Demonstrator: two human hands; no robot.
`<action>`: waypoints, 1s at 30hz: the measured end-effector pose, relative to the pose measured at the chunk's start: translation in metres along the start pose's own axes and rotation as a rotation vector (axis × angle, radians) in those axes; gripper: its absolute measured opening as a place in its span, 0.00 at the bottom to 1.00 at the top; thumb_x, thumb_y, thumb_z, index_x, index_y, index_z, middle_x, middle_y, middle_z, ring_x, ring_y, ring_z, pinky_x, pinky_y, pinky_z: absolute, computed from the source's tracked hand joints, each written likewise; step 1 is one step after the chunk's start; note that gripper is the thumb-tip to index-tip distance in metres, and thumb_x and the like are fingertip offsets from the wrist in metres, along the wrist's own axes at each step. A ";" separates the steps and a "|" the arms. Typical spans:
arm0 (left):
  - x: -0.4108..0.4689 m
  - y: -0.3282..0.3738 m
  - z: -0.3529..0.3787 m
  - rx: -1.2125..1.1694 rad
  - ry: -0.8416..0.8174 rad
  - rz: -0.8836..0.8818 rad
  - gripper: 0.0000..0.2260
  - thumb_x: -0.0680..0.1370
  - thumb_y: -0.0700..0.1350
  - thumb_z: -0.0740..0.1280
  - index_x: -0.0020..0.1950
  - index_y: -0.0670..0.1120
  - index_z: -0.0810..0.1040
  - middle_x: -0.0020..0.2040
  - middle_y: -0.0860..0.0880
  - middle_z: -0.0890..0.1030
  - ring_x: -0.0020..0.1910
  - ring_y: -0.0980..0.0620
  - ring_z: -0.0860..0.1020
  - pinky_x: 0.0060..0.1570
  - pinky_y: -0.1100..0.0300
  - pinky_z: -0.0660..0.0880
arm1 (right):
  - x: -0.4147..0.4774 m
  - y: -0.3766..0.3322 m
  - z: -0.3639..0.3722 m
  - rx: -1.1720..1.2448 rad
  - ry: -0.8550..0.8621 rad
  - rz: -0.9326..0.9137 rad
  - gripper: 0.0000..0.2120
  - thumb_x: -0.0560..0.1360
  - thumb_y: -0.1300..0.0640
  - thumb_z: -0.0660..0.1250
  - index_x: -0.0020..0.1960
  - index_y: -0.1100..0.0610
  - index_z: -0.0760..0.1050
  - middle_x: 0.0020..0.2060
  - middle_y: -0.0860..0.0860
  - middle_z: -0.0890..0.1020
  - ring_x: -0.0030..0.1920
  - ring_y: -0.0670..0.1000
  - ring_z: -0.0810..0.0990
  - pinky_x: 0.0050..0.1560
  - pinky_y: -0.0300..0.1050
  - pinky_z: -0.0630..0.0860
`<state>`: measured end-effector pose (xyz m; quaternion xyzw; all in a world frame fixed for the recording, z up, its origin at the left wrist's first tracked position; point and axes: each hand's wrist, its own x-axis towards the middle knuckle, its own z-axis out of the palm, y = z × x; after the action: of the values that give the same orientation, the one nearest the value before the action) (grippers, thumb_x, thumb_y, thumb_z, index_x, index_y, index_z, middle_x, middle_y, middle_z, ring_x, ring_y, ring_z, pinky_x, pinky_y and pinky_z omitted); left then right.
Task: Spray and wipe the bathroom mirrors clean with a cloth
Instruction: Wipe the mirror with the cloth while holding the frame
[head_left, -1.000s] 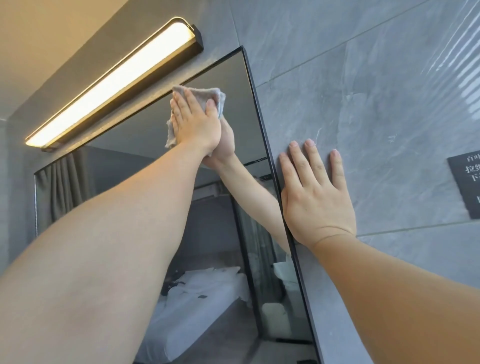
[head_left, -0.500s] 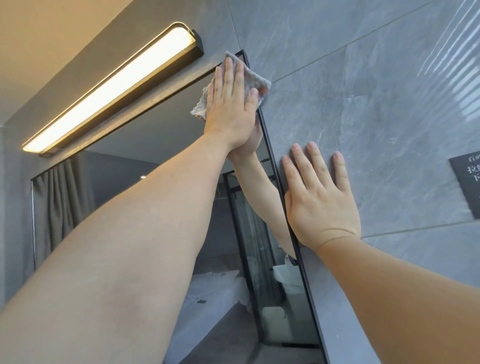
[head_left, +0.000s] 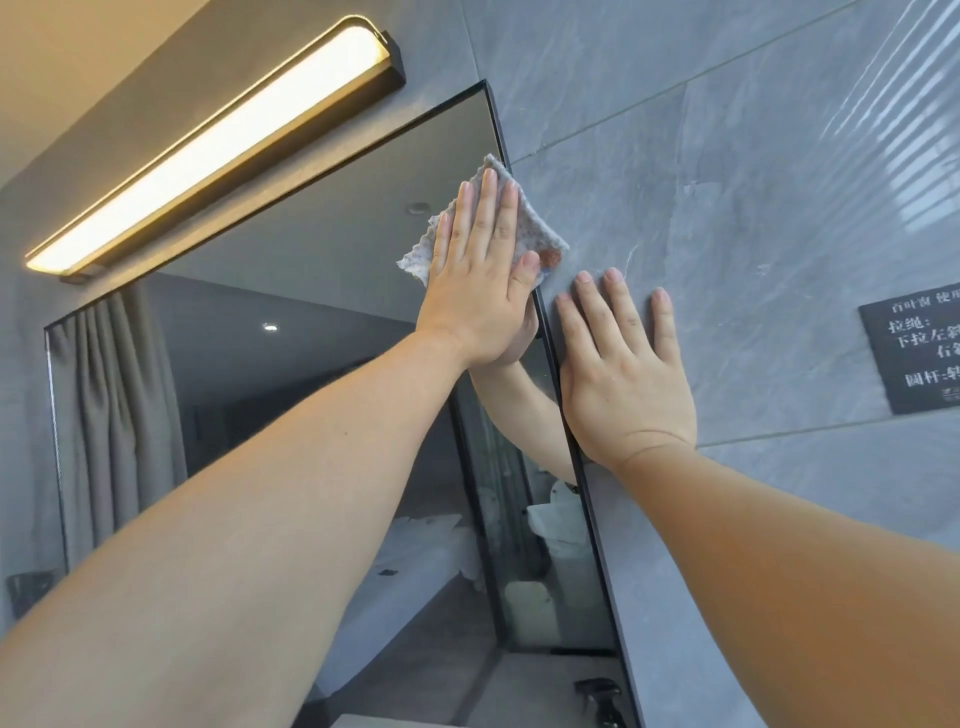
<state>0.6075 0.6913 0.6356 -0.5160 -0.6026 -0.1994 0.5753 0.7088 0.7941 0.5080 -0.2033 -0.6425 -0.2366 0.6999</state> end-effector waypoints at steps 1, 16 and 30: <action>-0.006 0.001 0.001 -0.002 -0.006 0.004 0.29 0.86 0.54 0.45 0.84 0.46 0.42 0.84 0.47 0.41 0.83 0.49 0.38 0.81 0.47 0.39 | 0.000 0.000 0.000 0.001 -0.001 -0.001 0.26 0.82 0.56 0.53 0.80 0.60 0.66 0.80 0.57 0.67 0.81 0.61 0.60 0.80 0.67 0.49; -0.129 0.036 0.022 0.064 -0.103 0.139 0.31 0.85 0.54 0.50 0.84 0.40 0.48 0.84 0.42 0.47 0.83 0.42 0.44 0.80 0.40 0.49 | -0.067 0.023 -0.050 0.045 -0.136 -0.130 0.30 0.79 0.62 0.52 0.81 0.60 0.64 0.80 0.56 0.65 0.82 0.59 0.61 0.81 0.66 0.47; -0.263 0.069 0.056 0.096 -0.194 0.300 0.33 0.86 0.60 0.50 0.83 0.40 0.50 0.83 0.42 0.49 0.83 0.39 0.50 0.80 0.39 0.52 | -0.160 0.003 -0.035 0.019 -0.189 -0.073 0.28 0.84 0.53 0.61 0.82 0.60 0.61 0.82 0.55 0.63 0.82 0.62 0.58 0.79 0.70 0.44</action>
<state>0.5884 0.6615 0.3605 -0.5889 -0.5805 -0.0319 0.5615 0.7286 0.7869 0.3456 -0.1944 -0.7148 -0.2356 0.6291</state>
